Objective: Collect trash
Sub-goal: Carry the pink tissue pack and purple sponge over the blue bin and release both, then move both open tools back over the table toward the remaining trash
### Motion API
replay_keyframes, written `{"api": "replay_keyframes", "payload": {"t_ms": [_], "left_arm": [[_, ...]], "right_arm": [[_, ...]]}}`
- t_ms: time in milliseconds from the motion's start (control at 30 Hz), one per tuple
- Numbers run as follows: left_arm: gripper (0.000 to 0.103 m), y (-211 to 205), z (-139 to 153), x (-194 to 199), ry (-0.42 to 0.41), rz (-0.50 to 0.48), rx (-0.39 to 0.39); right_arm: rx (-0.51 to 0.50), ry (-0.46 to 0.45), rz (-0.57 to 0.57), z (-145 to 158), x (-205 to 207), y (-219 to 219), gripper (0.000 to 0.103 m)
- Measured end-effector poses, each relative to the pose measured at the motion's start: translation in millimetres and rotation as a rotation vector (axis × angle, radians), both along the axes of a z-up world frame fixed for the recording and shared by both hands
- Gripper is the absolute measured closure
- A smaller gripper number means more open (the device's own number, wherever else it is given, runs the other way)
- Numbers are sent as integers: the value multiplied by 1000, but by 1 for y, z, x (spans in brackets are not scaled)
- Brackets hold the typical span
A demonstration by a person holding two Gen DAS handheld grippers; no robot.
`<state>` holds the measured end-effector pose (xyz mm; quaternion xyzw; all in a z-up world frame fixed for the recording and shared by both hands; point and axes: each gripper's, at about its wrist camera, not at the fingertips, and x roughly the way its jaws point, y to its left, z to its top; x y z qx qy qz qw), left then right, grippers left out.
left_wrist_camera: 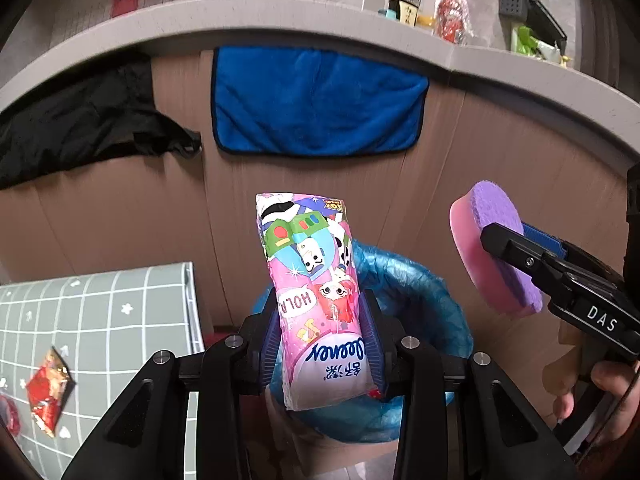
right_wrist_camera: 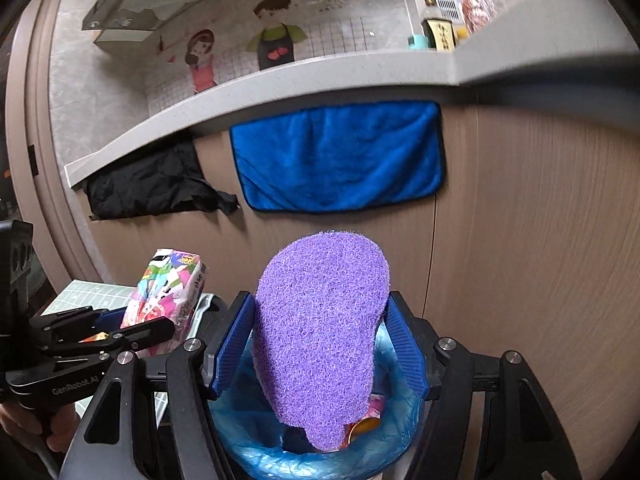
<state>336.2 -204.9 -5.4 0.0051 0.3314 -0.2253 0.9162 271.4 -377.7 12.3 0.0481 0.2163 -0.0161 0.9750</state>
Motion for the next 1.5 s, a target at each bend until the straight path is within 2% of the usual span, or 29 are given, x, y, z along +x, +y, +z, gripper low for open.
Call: {"api": "replay_keyframes", "payload": {"t_ms": [733,833,967,1067,1200,1333,1500], "left_arm": [[65,-16,-45,44,128,-3,-9],[64,-15,-47,48,139,1,-25],[61,-10,-48,55,189,-23,-103],[55,-6,-45,58,203,-34,-154],[47,1,-33,60,197,-28,-200],[47,11,-20,55,186,-24,-180],[47,44,-1,31,112,43,-99]], "right_arm": [[61,121,-11,-53,38,-21,40],[64,132,-5,-57,43,-22,40],[80,147,8,-63,48,-23,38],[91,148,7,-65,49,-23,37],[101,115,8,-60,43,-24,26],[84,101,14,-50,35,-18,26],[58,95,55,-39,25,0,26]]}}
